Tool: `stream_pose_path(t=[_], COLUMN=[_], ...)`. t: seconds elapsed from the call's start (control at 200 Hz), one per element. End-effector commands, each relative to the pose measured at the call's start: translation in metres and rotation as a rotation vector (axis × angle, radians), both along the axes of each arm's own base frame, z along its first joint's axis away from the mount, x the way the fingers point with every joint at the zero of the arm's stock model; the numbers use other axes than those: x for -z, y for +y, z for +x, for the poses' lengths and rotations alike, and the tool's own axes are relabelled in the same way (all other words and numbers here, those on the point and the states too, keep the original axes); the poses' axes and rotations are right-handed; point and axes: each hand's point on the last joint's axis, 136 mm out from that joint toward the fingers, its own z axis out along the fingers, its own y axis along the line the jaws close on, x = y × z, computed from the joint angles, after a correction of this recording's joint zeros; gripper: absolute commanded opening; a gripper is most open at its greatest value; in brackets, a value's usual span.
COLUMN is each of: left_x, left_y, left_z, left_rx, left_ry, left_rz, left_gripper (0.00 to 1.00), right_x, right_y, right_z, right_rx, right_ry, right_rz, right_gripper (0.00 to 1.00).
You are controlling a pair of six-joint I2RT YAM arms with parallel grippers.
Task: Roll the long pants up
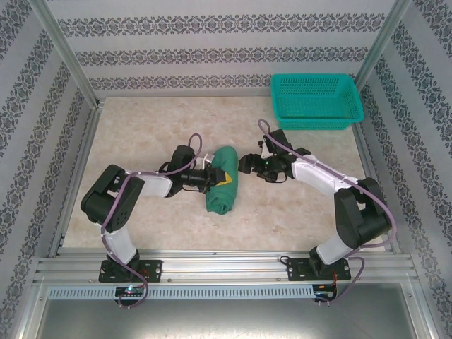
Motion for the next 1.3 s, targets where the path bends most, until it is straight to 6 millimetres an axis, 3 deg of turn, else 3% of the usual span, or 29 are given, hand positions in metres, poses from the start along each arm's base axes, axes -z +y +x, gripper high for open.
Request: stream_pose_path(t=[0.0,0.14,0.525,0.859,1.119,1.294], left_x=[0.000,0.027,0.059,0.065,0.062,0.066], left_y=[0.000,0.007,0.031,0.027,0.040,0.046], left_z=[0.001,-0.011,-0.019,-0.015,-0.008,-0.003], left_rx=[-0.018,-0.041,-0.170,-0.136,-0.155,-0.160], left_ry=[0.028,0.063,0.077,0.079,0.076,0.083], left_rz=[-0.090,-0.077,-0.094,-0.148,-0.157,-0.158], left_gripper=[0.07,0.06,0.05,0.07,0.08,0.09], right_x=[-0.015,-0.014,0.004,0.021,0.047,0.059], right_y=[0.014,0.028,0.066,0.091,0.103,0.124], right_z=[0.011,0.012,-0.005,-0.011,-0.020,-0.024], right_rx=[-0.016,-0.058,-0.184,-0.259,-0.270,-0.306], right_ry=[-0.028,-0.011,0.055,0.100,0.152,0.181], right_rz=[0.048,0.082,0.128,0.192,0.221,0.247], right_gripper=[0.81,0.82,0.84,0.83,0.82,0.82])
